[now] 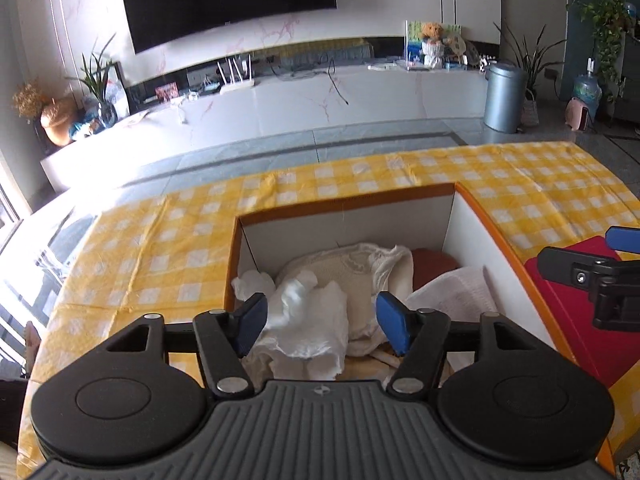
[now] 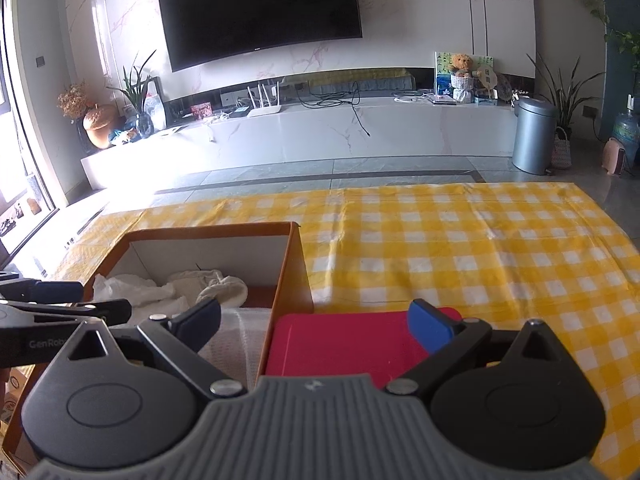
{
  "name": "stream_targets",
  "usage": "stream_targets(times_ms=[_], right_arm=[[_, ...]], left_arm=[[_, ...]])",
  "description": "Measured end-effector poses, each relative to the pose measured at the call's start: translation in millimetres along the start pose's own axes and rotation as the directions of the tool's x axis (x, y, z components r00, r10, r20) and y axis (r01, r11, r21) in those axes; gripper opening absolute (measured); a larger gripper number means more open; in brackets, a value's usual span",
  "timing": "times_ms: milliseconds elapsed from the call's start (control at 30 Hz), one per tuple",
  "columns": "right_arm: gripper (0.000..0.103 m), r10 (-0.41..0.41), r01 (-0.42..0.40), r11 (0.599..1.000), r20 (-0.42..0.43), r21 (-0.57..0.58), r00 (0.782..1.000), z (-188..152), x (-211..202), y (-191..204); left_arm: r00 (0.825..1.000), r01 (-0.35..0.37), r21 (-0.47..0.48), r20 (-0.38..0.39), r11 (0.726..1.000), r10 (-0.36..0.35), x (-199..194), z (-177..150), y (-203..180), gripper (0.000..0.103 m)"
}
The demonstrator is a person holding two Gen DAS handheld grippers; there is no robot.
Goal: Organize soft objects
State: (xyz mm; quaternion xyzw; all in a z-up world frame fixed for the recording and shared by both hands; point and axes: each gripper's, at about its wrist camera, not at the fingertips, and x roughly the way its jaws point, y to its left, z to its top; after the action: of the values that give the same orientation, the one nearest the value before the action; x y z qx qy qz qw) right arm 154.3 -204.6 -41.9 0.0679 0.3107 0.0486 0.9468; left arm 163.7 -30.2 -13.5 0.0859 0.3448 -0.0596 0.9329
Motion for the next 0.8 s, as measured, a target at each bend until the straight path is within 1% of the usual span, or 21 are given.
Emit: stream_targets(times_ms=[33, 67, 100, 133, 167, 233, 333, 400, 467, 533, 600, 667, 800], right_arm=[[0.099, 0.002, -0.002, 1.0, 0.008, 0.003, 1.0, 0.6, -3.4, -0.3], [0.099, 0.0, -0.001, 1.0, 0.017, 0.004, 1.0, 0.8, -6.4, -0.3], [0.099, -0.005, 0.005, 1.0, 0.028, 0.001, 1.0, 1.3, -10.7, -0.1], [0.1, -0.015, 0.015, 1.0, 0.035, -0.002, 0.999, 1.7, -14.0, 0.4], [0.1, -0.026, 0.026, 1.0, 0.041, -0.003, 0.999, 1.6, -17.1, 0.7], [0.1, -0.043, 0.043, 0.999, 0.048, 0.001, 0.998, 1.1, -23.9, 0.9], [0.1, -0.059, 0.058, 0.998, 0.056, 0.019, 0.997, -0.7, -34.8, 0.8], [0.1, -0.06, 0.059, 0.998, 0.068, 0.018, 0.996, -2.1, -44.6, 3.1], [0.1, -0.06, 0.059, 0.998, 0.104, 0.004, 0.993, -4.5, -56.1, 6.7], [0.1, -0.068, 0.07, 0.997, 0.144, -0.009, 0.987, -8.1, -67.5, 10.4], [0.1, -0.072, 0.076, 0.997, 0.169, -0.014, 0.983, -13.5, -75.8, 11.7], [0.1, -0.069, 0.074, 0.997, 0.188, -0.016, 0.98, -19.8, -81.1, 12.1], [0.1, -0.081, 0.086, 0.996, 0.23, -0.014, 0.97, -33.8, -84.9, 10.3]], left_arm=[[0.999, -0.002, -0.005, 0.043, 1.0, 0.002, -8.9, -0.5, -1.5, 0.079], [0.994, -0.004, -0.025, 0.111, 1.0, 0.007, -18.8, -1.2, -2.6, 0.081], [0.986, -0.003, -0.043, 0.167, 0.999, 0.011, -27.6, -2.7, -3.6, 0.083], [0.975, 0.001, -0.057, 0.222, 0.998, 0.012, -35.2, -1.9, -4.4, 0.087], [0.965, 0.004, -0.066, 0.261, 0.998, 0.013, -40.1, -0.8, -5.5, 0.09], [0.949, 0.001, -0.097, 0.313, 0.995, 0.03, -50.0, 0.0, -7.4, 0.094], [0.921, -0.016, -0.145, 0.384, 0.989, 0.072, -62.1, 0.8, -9.2, 0.094], [0.904, -0.03, -0.138, 0.419, 0.99, 0.086, -69.0, -0.5, -12.0, 0.094], [0.892, -0.031, -0.123, 0.444, 0.992, 0.083, -76.0, -2.3, -15.4, 0.094], [0.888, -0.018, -0.136, 0.453, 0.991, 0.078, -80.7, -3.7, -16.4, 0.094], [0.892, 0.005, -0.149, 0.447, 0.989, 0.063, -84.1, -6.1, -17.1, 0.094], [0.899, 0.021, -0.14, 0.436, 0.99, 0.042, -84.3, -8.5, -17.9, 0.094], [0.92, -0.016, -0.15, 0.385, 0.989, 0.073, -80.4, -18.1, -20.5, 0.094]])
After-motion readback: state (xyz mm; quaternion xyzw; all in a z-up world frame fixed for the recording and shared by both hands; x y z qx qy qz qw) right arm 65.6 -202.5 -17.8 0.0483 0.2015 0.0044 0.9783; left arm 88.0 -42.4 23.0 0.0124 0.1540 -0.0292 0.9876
